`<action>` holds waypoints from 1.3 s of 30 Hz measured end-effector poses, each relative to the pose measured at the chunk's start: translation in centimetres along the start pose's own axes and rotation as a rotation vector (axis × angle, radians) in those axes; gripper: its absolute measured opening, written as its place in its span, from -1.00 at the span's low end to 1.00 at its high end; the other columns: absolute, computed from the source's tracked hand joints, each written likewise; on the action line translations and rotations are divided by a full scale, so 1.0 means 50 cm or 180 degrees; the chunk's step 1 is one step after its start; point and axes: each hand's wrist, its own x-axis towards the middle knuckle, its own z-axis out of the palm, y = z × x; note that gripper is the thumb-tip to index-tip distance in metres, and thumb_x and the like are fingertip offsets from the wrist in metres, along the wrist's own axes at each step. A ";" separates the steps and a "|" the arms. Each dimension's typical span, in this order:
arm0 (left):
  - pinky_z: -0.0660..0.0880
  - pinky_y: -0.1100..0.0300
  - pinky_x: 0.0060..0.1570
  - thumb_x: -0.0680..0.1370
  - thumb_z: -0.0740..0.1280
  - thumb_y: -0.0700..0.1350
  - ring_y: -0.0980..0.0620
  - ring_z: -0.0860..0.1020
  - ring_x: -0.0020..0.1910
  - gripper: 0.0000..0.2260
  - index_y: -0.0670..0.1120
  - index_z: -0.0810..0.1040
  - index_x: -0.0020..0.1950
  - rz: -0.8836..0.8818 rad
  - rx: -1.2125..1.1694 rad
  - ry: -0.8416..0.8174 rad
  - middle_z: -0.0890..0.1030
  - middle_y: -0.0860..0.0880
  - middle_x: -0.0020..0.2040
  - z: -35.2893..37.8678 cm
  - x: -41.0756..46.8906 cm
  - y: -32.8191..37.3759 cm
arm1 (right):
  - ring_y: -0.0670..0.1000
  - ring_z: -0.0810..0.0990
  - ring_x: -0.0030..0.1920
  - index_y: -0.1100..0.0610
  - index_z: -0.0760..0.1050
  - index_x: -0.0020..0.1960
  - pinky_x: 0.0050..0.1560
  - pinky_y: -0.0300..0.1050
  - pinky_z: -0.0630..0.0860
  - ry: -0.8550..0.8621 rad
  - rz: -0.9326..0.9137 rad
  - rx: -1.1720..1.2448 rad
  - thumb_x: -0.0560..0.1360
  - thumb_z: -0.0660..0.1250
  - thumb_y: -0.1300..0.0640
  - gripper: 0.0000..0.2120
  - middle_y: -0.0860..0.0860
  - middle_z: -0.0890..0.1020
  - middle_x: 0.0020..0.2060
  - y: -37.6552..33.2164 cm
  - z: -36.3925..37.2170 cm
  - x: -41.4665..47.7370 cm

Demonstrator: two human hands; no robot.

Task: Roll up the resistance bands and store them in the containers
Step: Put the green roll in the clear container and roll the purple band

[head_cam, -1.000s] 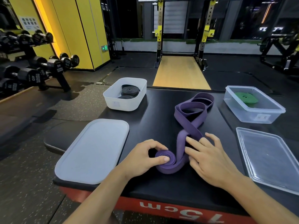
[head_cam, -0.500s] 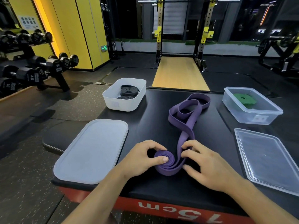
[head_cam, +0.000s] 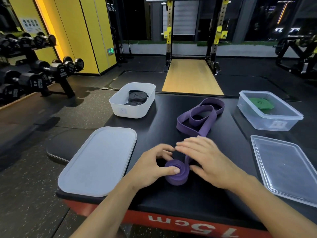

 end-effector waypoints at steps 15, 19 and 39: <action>0.48 0.20 0.35 0.43 0.61 0.05 0.08 0.58 0.24 -0.42 0.21 0.42 0.35 0.0235 -0.0006 0.0366 0.52 0.13 0.01 0.005 -0.001 -0.019 | -0.24 0.37 0.14 -0.24 0.35 0.31 0.54 -0.08 -0.02 -0.0875 -0.0063 0.0385 0.30 0.38 -0.03 -0.41 -0.27 0.39 0.05 -0.029 -0.030 0.056; 0.54 0.04 0.22 0.55 0.50 0.01 0.07 0.65 0.02 -0.84 0.14 0.56 0.07 0.0348 0.0394 0.0535 0.66 0.11 -0.12 0.013 -0.009 -0.011 | -0.22 0.50 0.07 -0.14 0.36 0.03 0.58 -0.09 -0.07 -0.0448 0.0438 0.0402 0.25 0.48 -0.38 -0.47 -0.26 0.51 -0.02 -0.011 -0.017 0.030; 0.48 0.04 0.32 0.58 0.47 -0.05 0.15 0.61 0.18 -0.84 0.09 0.64 0.15 0.0218 0.0449 0.0198 0.69 0.17 0.09 0.013 0.001 -0.005 | -0.23 0.46 0.06 -0.21 0.48 0.16 0.48 -0.10 0.10 -0.0033 0.0315 0.0250 0.53 0.19 -0.42 -0.63 -0.32 0.54 -0.07 0.050 0.005 -0.042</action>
